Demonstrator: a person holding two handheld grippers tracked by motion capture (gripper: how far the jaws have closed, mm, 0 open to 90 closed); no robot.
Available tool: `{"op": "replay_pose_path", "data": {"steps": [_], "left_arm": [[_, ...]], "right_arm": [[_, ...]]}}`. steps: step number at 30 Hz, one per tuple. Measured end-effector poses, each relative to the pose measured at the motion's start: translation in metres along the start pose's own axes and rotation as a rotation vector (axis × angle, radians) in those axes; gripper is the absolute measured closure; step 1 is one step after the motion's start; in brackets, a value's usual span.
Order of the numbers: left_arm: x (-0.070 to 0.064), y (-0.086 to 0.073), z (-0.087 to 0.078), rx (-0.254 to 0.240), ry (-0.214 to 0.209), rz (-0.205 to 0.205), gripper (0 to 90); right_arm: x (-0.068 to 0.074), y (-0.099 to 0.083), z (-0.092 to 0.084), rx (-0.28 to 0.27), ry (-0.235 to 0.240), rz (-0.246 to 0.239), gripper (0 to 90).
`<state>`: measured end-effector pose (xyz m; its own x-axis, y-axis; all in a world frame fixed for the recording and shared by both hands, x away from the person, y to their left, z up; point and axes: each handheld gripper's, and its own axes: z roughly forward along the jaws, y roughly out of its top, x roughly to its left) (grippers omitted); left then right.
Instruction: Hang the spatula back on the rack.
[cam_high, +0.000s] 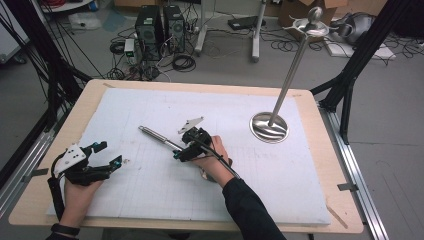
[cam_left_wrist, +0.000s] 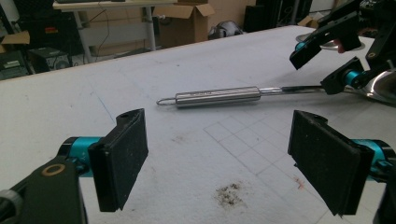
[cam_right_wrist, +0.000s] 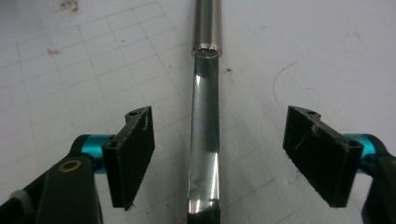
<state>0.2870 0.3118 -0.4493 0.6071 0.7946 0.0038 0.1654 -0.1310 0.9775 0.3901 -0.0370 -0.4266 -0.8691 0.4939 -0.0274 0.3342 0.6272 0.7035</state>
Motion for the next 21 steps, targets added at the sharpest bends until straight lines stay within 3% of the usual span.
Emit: {"op": "replay_pose_path", "data": {"steps": [5, 8, 15, 21], "left_arm": [[0.0008, -0.0002, -0.0007, -0.008, -0.004, -0.008, 20.2], [0.0008, -0.0001, -0.0005, -0.003, -0.005, -0.004, 20.2], [0.0008, -0.0001, -0.0006, -0.003, -0.004, -0.004, 20.3], [0.0009, -0.0001, -0.0005, -0.002, -0.004, -0.004, 20.4]], "right_arm": [[0.0003, -0.0001, 0.0061, 0.045, 0.011, 0.029, 34.6], [0.001, -0.0006, 0.0101, 0.083, 0.0, 0.011, 40.8], [0.0003, -0.0008, 0.0099, 0.106, 0.013, 0.024, 49.0], [-0.0015, -0.0015, 0.0054, 0.139, 0.017, 0.044, 50.5]]}}
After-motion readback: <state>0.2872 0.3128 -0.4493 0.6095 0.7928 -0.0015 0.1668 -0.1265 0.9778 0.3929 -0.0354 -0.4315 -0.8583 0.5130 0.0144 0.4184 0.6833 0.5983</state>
